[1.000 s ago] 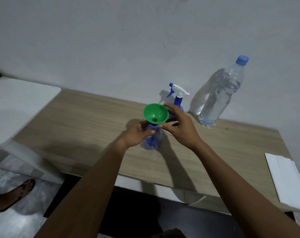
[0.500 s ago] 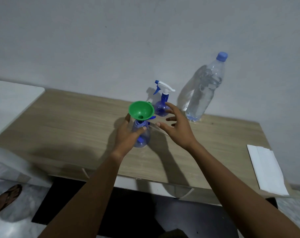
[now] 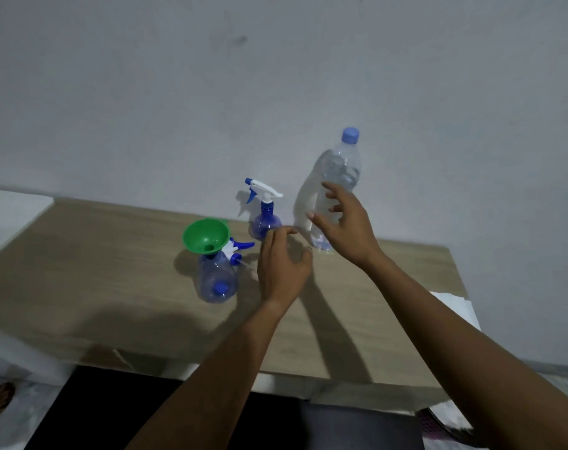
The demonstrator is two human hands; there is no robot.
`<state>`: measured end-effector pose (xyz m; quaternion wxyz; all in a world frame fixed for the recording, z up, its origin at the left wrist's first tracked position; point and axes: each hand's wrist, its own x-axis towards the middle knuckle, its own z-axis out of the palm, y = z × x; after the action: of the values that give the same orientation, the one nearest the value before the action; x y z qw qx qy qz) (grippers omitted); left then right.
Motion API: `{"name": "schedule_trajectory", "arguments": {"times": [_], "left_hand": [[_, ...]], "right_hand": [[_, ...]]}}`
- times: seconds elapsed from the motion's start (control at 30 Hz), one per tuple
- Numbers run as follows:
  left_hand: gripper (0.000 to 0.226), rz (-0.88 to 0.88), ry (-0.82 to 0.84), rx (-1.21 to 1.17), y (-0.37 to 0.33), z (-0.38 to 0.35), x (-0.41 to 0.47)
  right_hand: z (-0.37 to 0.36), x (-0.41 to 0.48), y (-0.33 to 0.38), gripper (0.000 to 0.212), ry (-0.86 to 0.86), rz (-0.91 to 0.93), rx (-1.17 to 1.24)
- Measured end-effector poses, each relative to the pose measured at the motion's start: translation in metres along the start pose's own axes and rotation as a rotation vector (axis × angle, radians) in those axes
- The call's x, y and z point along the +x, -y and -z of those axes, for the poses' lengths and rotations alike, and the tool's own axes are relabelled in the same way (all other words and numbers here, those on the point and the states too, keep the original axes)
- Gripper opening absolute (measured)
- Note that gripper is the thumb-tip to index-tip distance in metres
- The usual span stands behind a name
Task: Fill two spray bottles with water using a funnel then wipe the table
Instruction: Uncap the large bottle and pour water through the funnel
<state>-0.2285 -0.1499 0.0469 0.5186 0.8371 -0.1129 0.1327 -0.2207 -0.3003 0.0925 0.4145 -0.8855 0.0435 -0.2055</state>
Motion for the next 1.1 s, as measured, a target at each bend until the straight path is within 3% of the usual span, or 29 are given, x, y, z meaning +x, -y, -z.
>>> {"name": "schedule_trajectory", "arguments": {"times": [0.2,0.27,0.37,0.57,0.83,1.1], "left_hand": [[0.044,0.005,0.184,-0.015,-0.052,-0.027,0.075],[0.045,0.021,0.233,-0.036,-0.060,-0.033,0.092],[0.051,0.037,0.289,-0.052,-0.061,-0.036,0.109],[0.060,0.105,0.399,-0.099,-0.056,-0.023,0.110],[0.071,0.075,0.537,-0.198,-0.059,-0.004,0.078],[0.073,0.032,0.666,-0.309,-0.049,0.020,0.060]], "right_hand": [[0.061,0.078,0.009,0.061,-0.259,0.000,-0.103],[0.070,0.103,0.010,0.064,-0.224,-0.031,-0.159],[0.072,0.132,0.010,0.062,-0.036,-0.080,-0.191],[0.079,0.128,0.024,0.041,0.151,-0.083,-0.247],[0.079,0.051,0.040,0.022,-0.006,0.058,-0.219],[0.079,0.013,0.059,0.022,0.112,0.041,-0.140]]}}
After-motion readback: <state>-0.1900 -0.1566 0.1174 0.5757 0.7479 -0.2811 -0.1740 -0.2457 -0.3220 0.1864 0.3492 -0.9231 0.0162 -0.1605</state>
